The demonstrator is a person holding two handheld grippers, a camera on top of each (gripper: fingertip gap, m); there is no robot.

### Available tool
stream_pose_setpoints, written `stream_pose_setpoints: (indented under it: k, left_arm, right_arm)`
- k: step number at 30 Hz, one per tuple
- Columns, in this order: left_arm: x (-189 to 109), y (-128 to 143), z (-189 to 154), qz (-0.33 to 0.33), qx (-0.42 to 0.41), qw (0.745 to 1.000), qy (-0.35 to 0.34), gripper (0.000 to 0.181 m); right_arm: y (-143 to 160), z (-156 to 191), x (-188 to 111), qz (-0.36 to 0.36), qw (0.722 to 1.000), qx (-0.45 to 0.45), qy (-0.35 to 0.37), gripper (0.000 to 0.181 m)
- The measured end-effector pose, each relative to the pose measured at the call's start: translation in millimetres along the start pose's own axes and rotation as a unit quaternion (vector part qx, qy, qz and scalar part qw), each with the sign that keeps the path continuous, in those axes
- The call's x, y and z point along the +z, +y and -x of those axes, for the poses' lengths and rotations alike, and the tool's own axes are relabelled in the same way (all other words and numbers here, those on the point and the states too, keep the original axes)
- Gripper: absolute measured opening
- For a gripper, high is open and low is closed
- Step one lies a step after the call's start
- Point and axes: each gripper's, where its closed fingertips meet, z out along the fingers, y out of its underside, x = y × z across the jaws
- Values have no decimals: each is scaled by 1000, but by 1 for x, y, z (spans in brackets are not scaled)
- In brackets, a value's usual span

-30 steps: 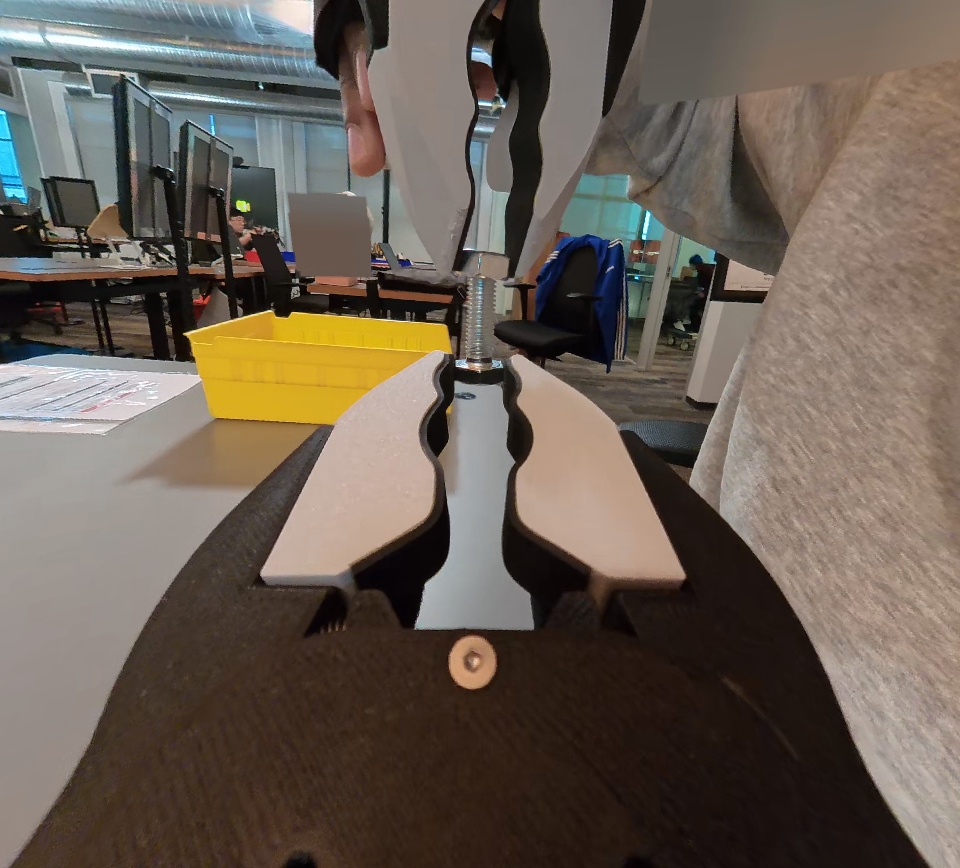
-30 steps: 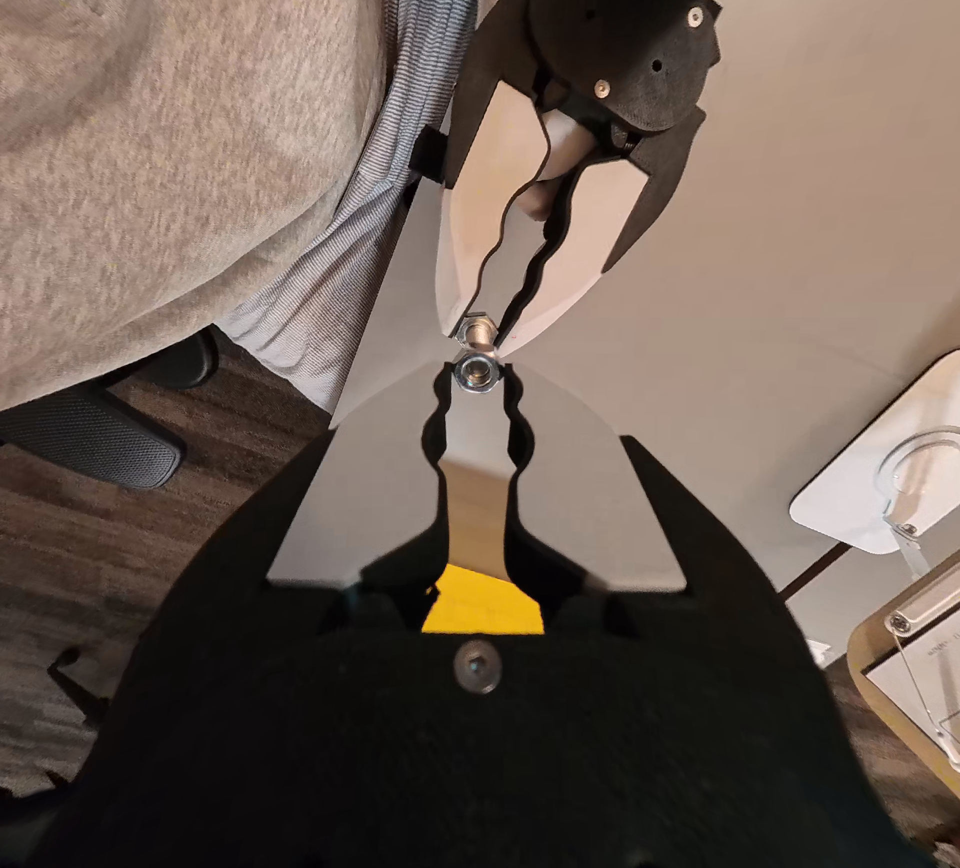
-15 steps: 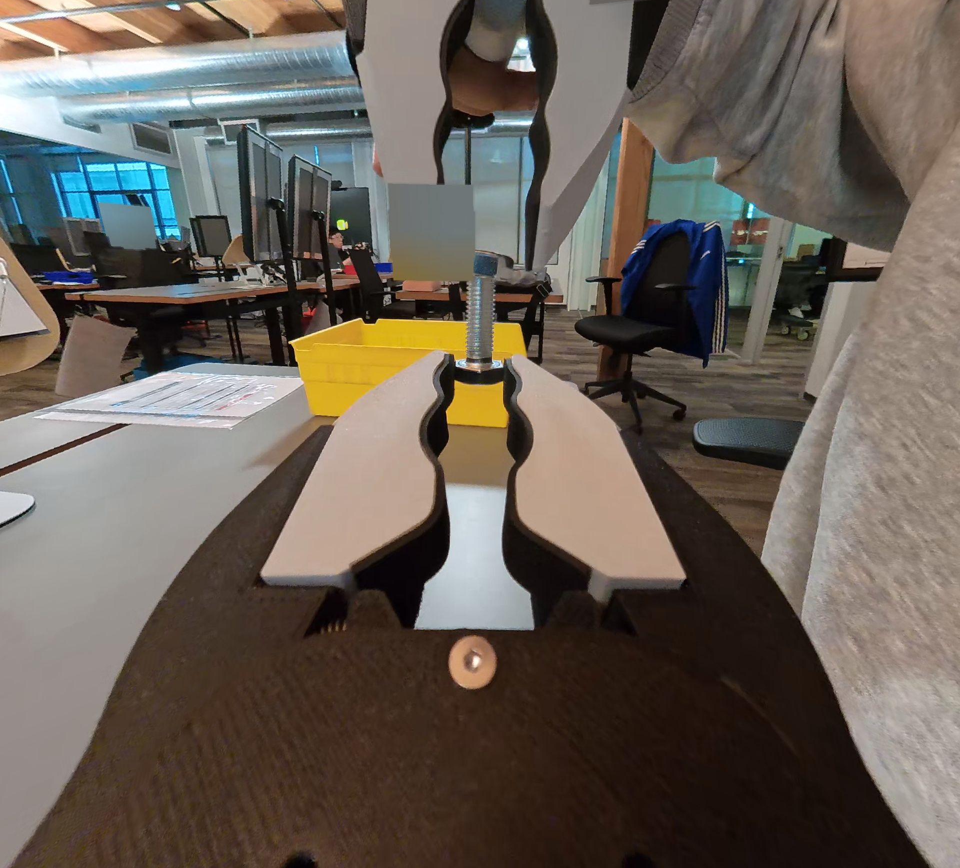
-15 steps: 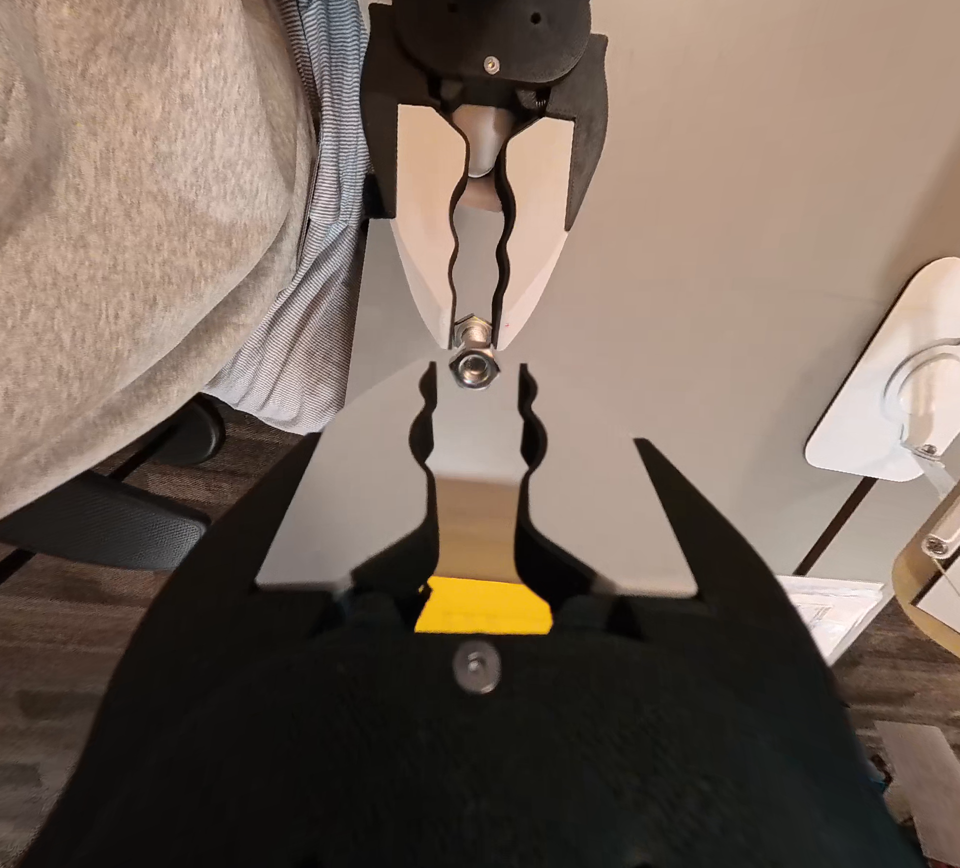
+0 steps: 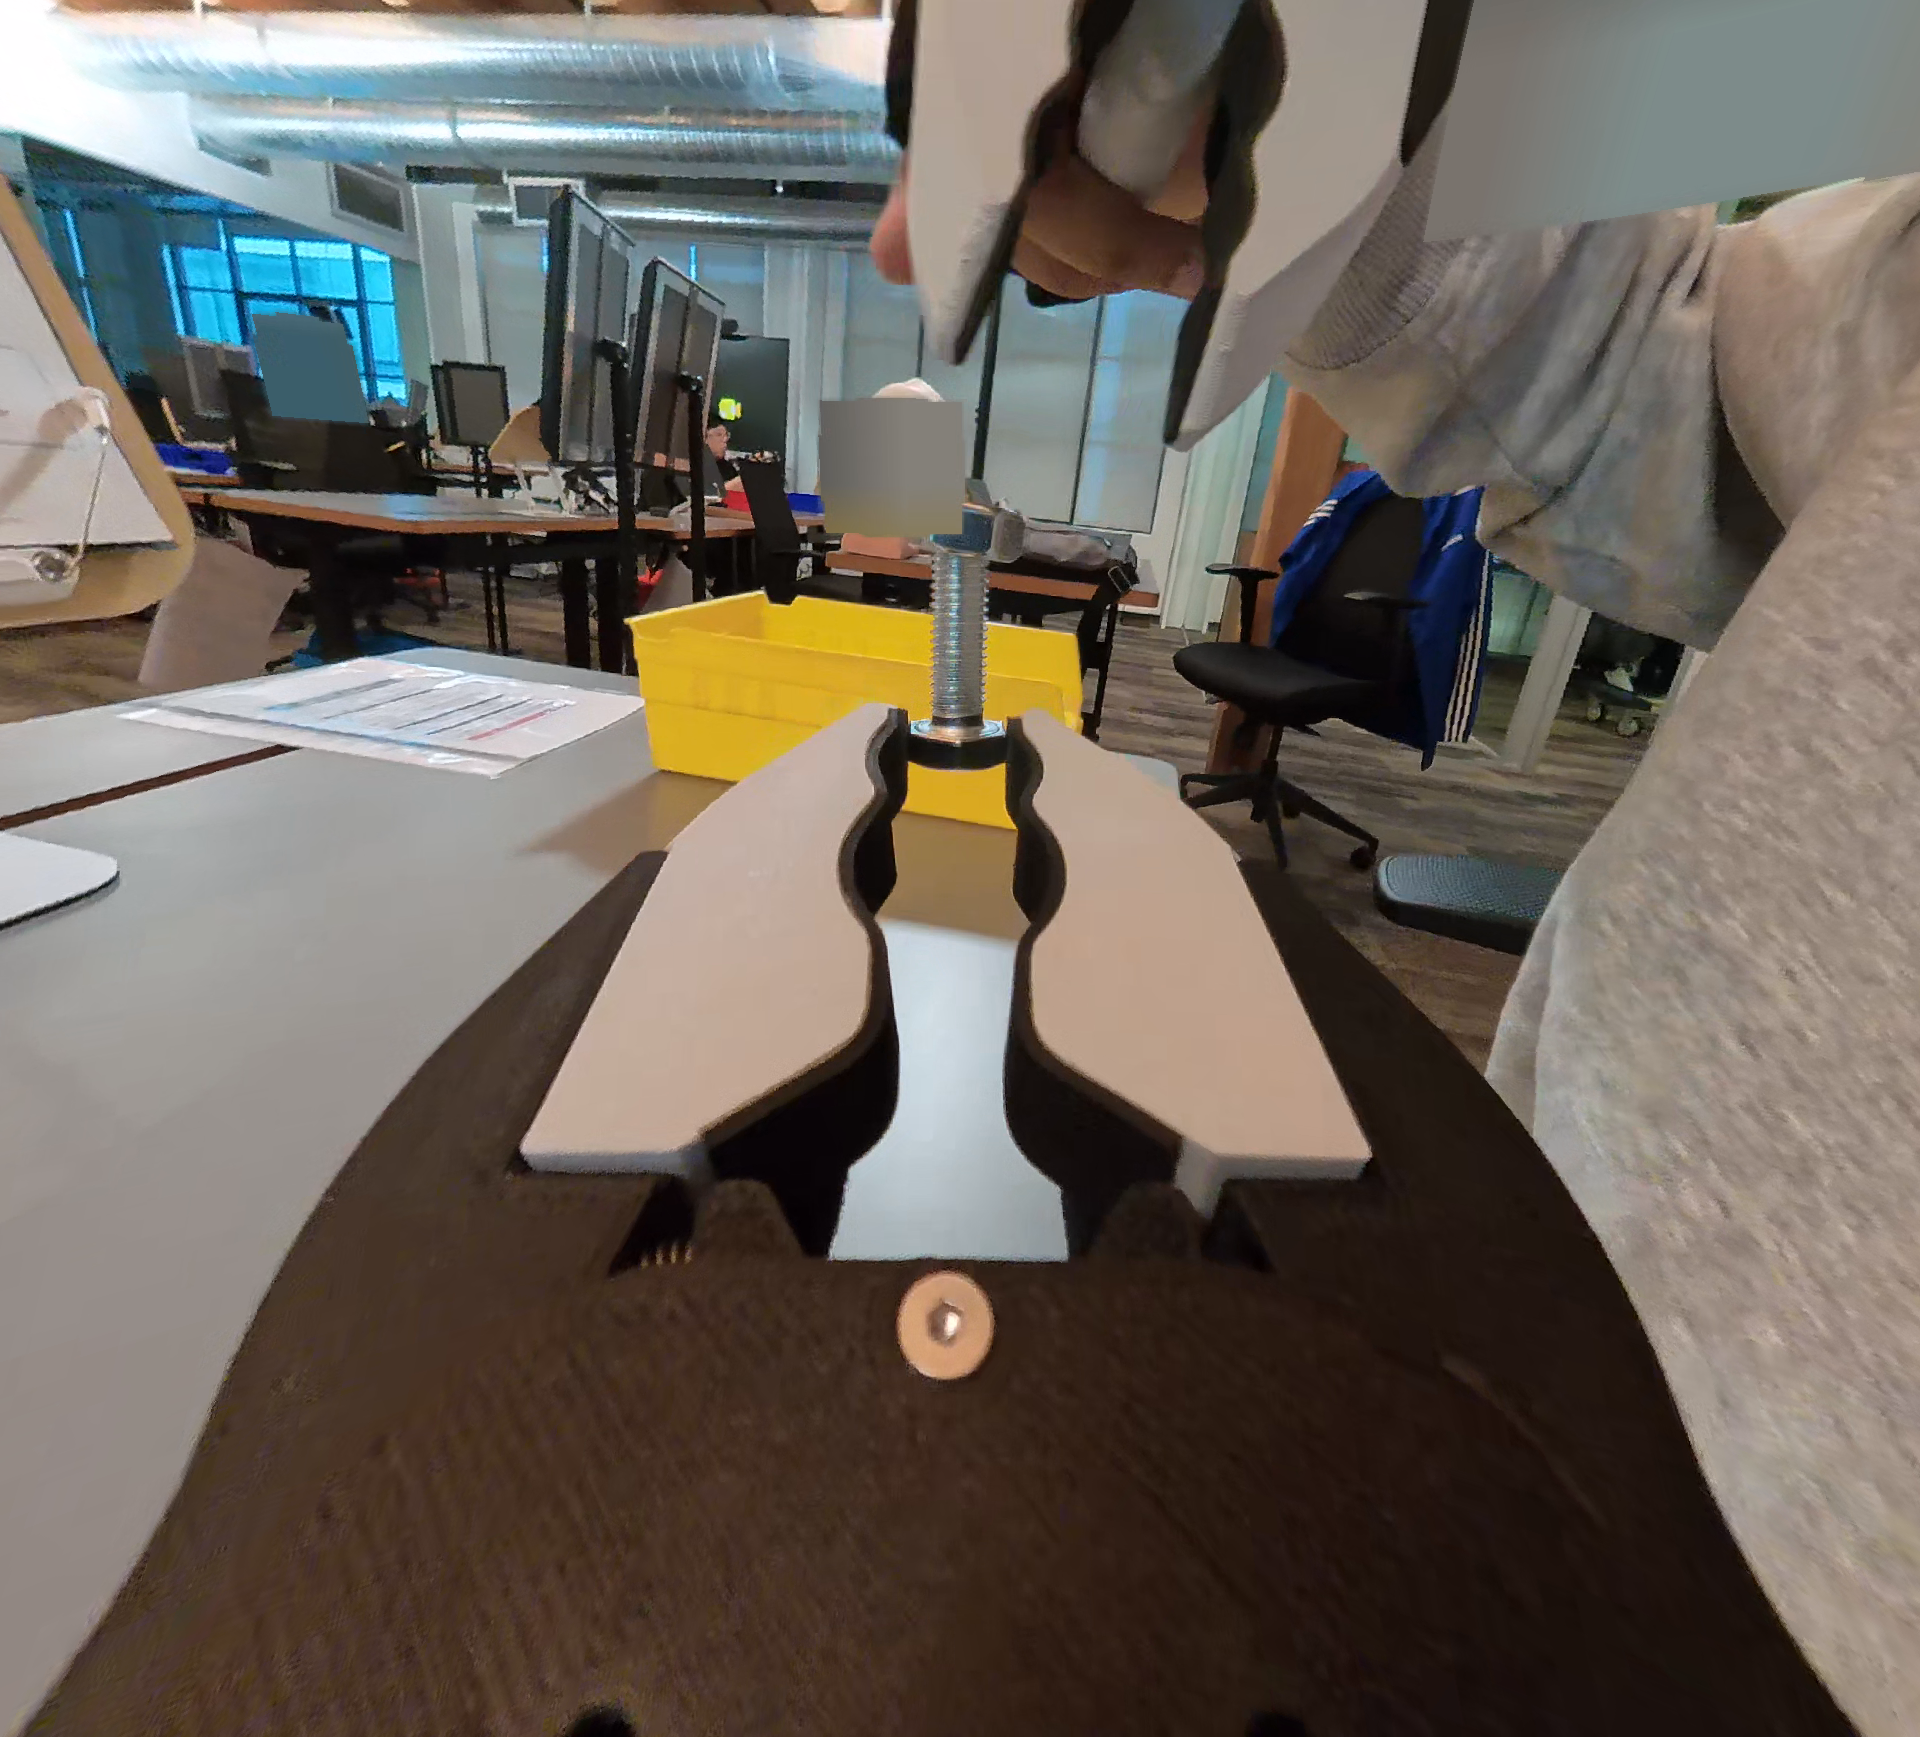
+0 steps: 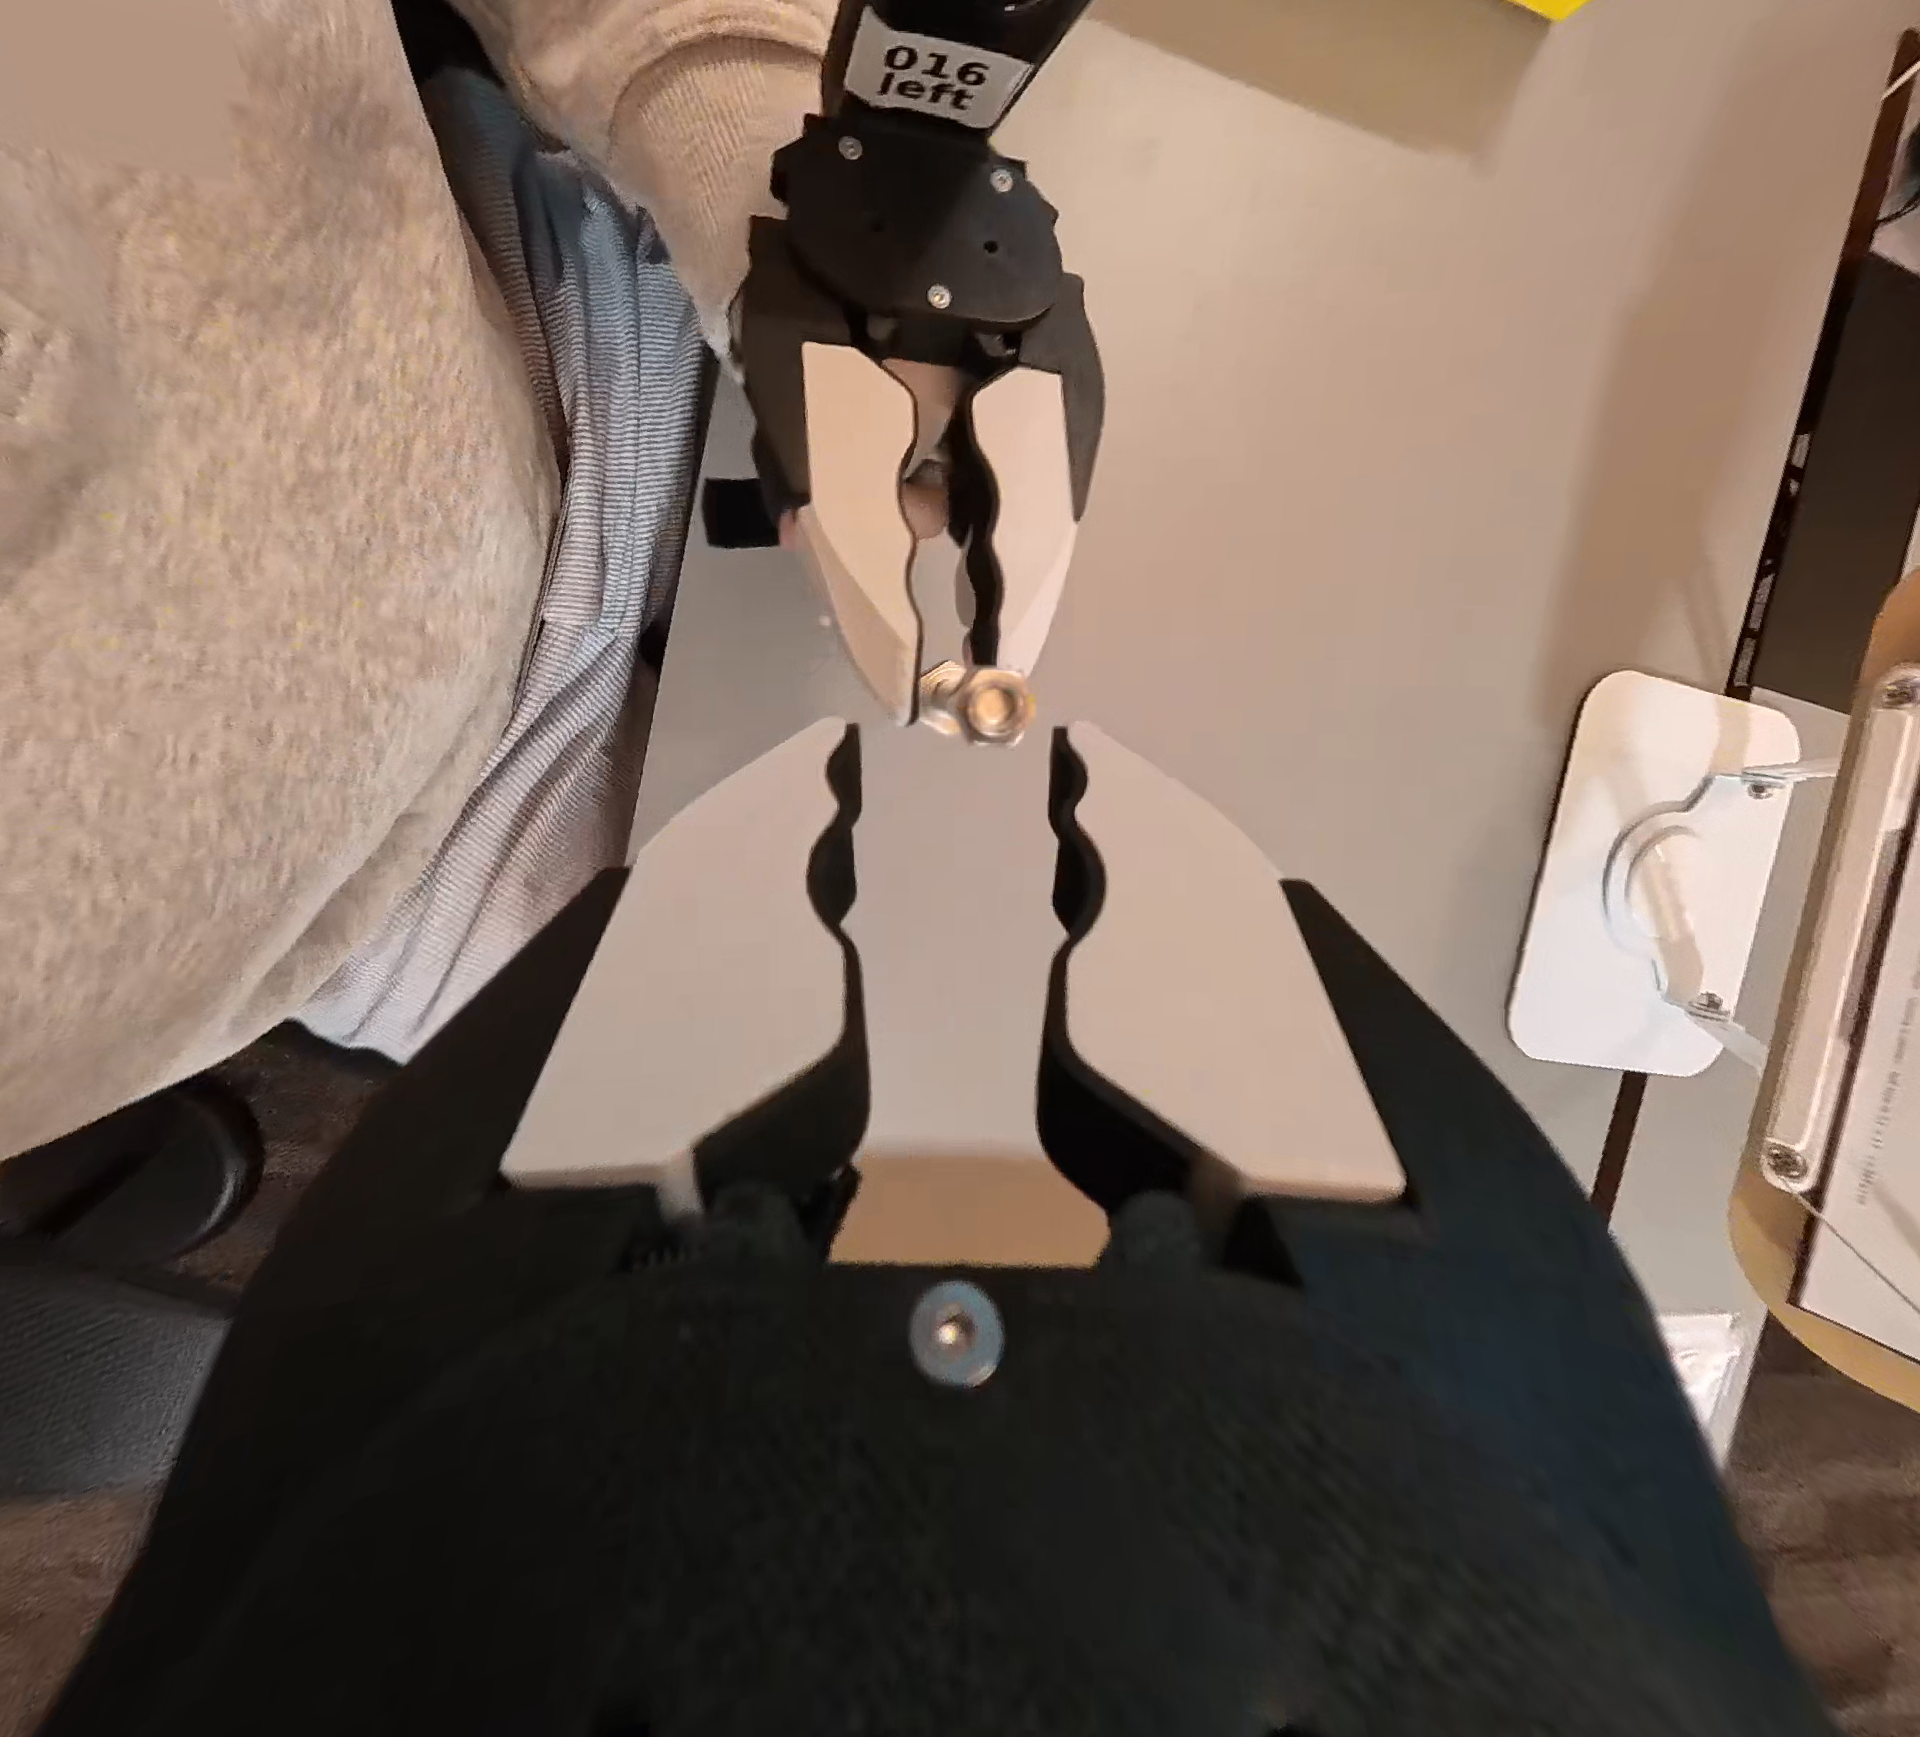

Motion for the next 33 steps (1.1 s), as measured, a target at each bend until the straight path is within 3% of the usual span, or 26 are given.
stream_pose_setpoints:
  k: [19, 33]
  left_arm:
    - [-17, -2, -4, -1, -6, 1000, 0, 19]
    - [-30, -19, 1, -29, -3, 999, -15, 19]
  right_arm:
    - [-18, 12, 38, 19, 993, -87, -80, 43]
    - [-23, -3, 38, 47, 993, -85, -73, 42]
